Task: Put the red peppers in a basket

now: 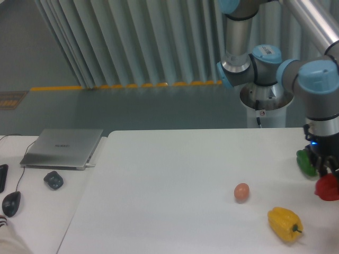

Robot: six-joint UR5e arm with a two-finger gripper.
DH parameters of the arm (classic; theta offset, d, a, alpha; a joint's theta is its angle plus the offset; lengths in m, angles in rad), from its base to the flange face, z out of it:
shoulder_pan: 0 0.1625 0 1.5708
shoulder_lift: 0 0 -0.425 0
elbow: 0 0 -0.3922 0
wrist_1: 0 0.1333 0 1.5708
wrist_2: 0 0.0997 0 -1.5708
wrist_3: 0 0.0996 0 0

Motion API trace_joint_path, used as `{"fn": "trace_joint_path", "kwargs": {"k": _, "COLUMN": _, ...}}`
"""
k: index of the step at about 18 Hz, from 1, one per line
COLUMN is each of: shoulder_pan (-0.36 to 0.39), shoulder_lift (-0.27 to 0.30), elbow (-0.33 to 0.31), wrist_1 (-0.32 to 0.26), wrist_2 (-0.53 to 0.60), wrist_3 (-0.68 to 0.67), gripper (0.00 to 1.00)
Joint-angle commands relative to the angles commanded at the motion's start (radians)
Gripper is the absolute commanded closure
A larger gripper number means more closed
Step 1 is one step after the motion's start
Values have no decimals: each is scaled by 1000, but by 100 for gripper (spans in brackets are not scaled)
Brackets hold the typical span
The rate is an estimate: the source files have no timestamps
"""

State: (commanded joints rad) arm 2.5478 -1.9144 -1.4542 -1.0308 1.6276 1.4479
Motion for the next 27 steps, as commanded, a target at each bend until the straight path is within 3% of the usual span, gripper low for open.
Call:
{"fn": "trace_joint_path", "kwargs": {"k": 9, "shoulder_pan": 144, "shoulder_lift": -3, "elbow": -14, "wrist_1": 0, "wrist_2": -74, "wrist_3": 158, "gripper": 55}}
{"fn": "trace_joint_path", "kwargs": {"k": 19, "shoulder_pan": 186, "shoulder_lift": -6, "elbow": -23, "wrist_1": 14, "wrist_2": -80, "wrist_3": 206, "gripper": 53}}
{"fn": "trace_joint_path", "kwargs": {"k": 21, "shoulder_pan": 183, "shoulder_lift": -6, "elbow": -23, "wrist_1": 14, "wrist_2": -80, "wrist_3": 207, "gripper": 38}}
{"fn": "trace_joint_path", "kwargs": {"k": 22, "shoulder_pan": 181, "shoulder_lift": -6, "elbow": -20, "wrist_1": 14, "wrist_2": -80, "wrist_3": 207, "gripper": 21}}
{"fn": "trace_joint_path", "kwargs": {"k": 24, "shoulder_pan": 181, "shoulder_lift": -6, "elbow": -18, "wrist_1": 18, "wrist_2": -80, "wrist_3": 206, "gripper": 0}}
{"fn": "trace_joint_path", "kwargs": {"k": 27, "shoulder_pan": 178, "shoulder_lift": -3, "elbow": -28, "wrist_1": 21, "wrist_2": -80, "wrist_3": 197, "gripper": 0}}
